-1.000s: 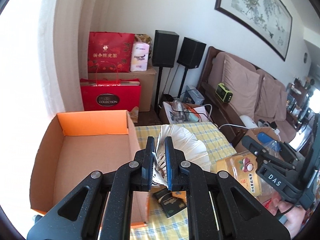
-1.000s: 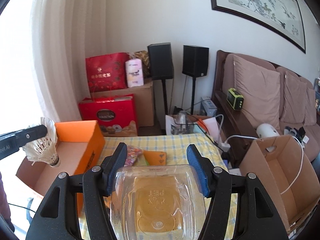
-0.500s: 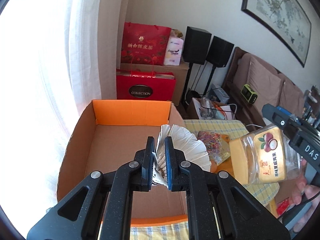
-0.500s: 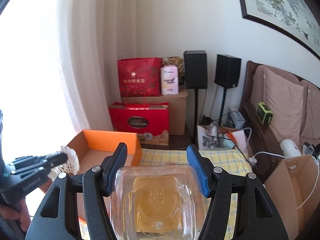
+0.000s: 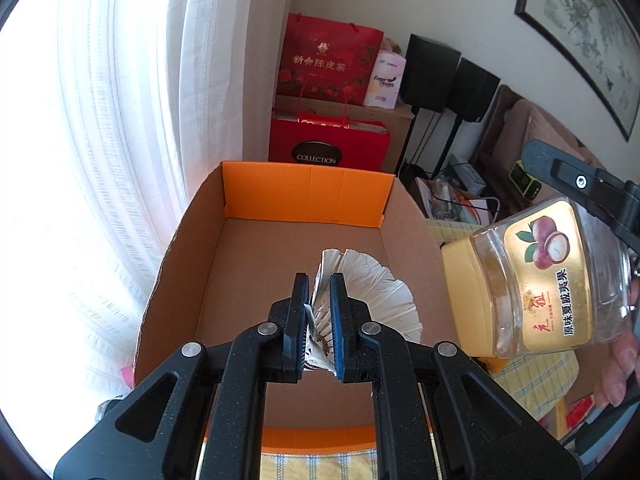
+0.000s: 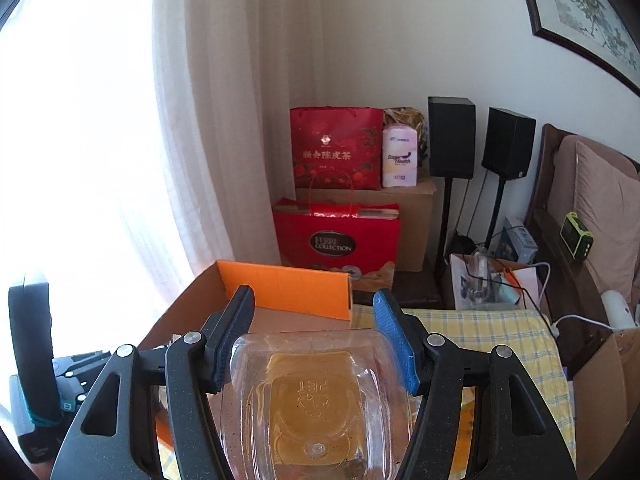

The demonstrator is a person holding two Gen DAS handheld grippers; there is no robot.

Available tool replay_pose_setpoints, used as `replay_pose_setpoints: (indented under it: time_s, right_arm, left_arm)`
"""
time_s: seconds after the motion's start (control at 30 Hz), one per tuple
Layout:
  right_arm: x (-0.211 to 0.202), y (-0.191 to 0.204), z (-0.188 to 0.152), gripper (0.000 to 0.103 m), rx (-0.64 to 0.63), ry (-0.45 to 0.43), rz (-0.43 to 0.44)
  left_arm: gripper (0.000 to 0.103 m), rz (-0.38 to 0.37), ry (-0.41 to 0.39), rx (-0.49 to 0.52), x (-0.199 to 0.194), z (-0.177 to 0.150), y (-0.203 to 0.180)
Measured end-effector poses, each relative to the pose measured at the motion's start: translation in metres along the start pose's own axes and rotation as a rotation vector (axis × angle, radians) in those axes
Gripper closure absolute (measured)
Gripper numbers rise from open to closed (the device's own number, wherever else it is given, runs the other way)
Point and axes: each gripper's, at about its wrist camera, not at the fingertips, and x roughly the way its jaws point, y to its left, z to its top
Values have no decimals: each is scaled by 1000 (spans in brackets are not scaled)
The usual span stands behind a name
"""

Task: Organize objects
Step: 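Carry the shuttlecock and clear container over the cardboard tray with both tools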

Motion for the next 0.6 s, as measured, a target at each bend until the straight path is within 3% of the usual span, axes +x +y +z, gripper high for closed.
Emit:
replay_pose_setpoints:
  time_s: [0.6]
  right_arm:
    - [84,30,-21,39,1,96,14]
  left_arm:
    - [93,18,85,-42,39,-9,28]
